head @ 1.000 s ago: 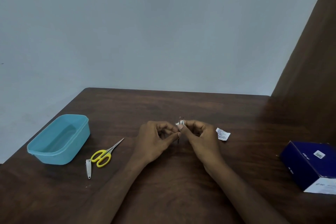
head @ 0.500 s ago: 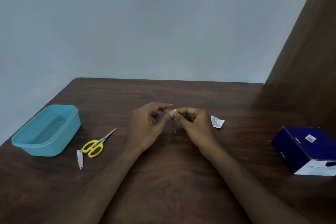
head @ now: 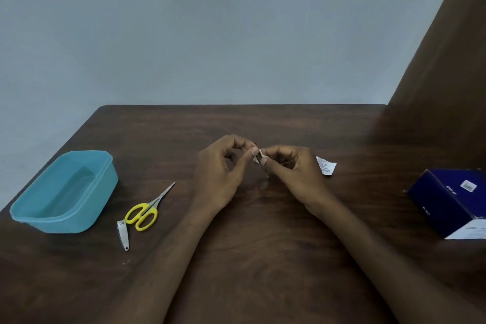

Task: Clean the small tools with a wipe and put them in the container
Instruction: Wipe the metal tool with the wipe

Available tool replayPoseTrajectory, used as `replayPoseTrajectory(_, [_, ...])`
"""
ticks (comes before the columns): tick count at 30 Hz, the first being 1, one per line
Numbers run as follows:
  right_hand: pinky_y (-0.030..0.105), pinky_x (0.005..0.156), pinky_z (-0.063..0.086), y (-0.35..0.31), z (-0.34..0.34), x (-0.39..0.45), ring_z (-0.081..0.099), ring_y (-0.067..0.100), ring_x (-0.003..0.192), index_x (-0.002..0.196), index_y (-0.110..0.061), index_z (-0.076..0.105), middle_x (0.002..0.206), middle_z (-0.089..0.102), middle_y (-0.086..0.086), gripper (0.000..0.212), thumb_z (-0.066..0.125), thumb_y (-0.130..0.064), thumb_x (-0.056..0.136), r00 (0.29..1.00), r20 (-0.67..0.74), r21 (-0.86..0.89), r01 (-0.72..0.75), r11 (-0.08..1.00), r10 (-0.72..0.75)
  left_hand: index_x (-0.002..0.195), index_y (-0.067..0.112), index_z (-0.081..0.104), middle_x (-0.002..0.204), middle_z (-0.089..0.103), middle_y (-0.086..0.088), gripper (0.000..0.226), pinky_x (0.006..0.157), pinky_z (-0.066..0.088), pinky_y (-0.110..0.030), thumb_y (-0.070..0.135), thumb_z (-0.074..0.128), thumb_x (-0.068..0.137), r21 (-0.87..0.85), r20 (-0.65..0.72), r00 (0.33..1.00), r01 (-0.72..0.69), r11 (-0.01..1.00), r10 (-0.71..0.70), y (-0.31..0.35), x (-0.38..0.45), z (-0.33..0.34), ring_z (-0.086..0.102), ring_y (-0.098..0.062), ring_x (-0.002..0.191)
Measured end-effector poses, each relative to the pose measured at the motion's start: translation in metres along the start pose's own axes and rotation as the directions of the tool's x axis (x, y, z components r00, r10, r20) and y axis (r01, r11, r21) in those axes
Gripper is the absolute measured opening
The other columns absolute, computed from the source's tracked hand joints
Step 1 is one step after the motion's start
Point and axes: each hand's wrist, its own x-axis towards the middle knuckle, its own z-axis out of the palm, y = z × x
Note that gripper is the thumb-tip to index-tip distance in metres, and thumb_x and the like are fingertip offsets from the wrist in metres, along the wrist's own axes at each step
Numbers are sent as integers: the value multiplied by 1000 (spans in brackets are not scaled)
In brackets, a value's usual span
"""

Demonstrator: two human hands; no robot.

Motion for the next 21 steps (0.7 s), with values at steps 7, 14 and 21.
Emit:
replayPoseTrajectory(7, [24, 63, 45, 3, -6, 2, 52, -2, 58, 116, -36, 81, 82, 75, -8, 37, 86, -12, 88, 999, -21, -110, 28, 994, -30, 91, 26, 78, 85, 80, 16, 8, 60, 50, -22, 30, 80, 97, -32, 15, 997, 71, 997, -70, -4, 4, 4, 74, -6, 72])
replayPoseTrajectory(14, [32, 75, 55, 5, -2, 3, 69, 3, 75, 102, -27, 83, 88, 81, -7, 20, 88, -18, 86, 1000, -23, -108, 13, 994, -16, 93, 24, 79, 86, 80, 16, 6, 72, 54, -18, 25, 79, 98, -75, 23, 998, 68, 995, -66, -4, 4, 1, 74, 1, 82])
replayPoseTrajectory(21, [40, 80, 57, 7, 0, 4, 67, 5, 82, 112, -44, 79, 92, 79, -14, 37, 88, -31, 79, 996, 8, -83, 87, 993, -86, 98, 17, 75, 94, 82, 11, 8, 81, 54, -21, 23, 74, 102, -139, 99, 993, 75, 987, -61, -5, 5, -1, 75, -4, 88])
